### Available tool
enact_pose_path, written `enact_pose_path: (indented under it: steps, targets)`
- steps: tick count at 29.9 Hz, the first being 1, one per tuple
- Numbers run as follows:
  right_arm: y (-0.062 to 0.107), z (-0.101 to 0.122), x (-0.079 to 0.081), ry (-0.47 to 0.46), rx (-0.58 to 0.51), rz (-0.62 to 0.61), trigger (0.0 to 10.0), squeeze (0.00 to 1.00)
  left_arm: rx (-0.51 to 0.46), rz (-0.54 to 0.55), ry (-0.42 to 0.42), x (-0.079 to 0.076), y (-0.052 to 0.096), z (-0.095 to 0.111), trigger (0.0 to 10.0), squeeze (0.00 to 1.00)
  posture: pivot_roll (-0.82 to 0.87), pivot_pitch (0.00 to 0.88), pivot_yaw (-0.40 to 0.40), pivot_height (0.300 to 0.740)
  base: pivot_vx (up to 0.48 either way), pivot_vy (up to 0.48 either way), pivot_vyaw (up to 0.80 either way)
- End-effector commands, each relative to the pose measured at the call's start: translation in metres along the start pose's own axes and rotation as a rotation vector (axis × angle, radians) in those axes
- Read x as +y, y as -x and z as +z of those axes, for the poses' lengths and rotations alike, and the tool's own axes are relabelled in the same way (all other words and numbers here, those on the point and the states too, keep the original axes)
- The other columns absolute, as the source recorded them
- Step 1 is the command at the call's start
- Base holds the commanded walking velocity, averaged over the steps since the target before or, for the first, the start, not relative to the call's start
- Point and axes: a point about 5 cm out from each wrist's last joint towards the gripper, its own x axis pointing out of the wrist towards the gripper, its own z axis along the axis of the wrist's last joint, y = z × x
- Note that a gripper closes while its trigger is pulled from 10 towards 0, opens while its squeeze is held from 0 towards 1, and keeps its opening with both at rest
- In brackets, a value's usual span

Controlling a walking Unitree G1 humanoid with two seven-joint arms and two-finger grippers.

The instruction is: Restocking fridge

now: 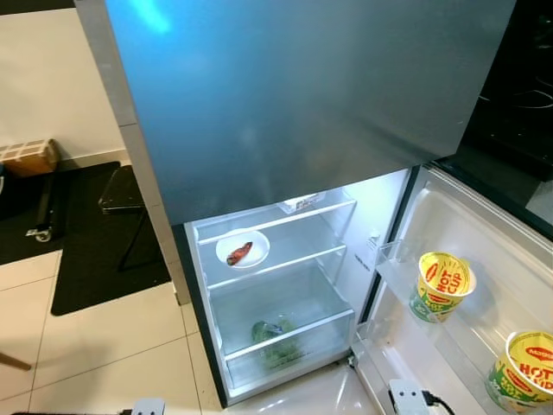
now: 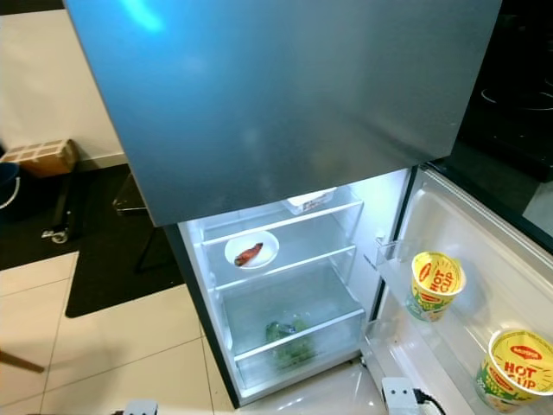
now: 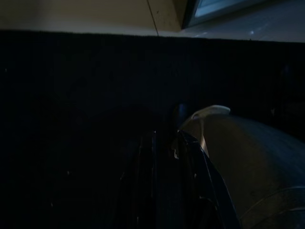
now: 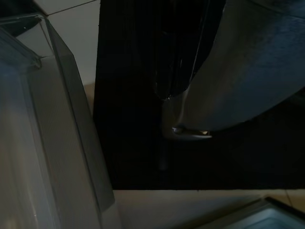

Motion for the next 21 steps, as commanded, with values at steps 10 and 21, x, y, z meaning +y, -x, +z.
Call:
enact_pose_path:
  steps: [10, 21]
  targets:
    - [0.0000, -0.0016, 0.0009, 0.010, 0.009, 0.003, 10.0, 0.00, 0.000, -0.002, -0.010, -0.0001, -0.0001, 0.0004, 10.0, 0.00, -0.04, 0.000, -0.032, 0.740, -0.465, 0.000, 0.00]
    - [0.0002, -0.0017, 0.0000, 0.023, 0.011, 0.004, 10.0, 0.00, -0.013, -0.013, 0.003, -0.0013, -0.0009, 0.0037, 10.0, 0.00, -0.04, 0.000, -0.037, 0.740, -0.337, 0.000, 0.00]
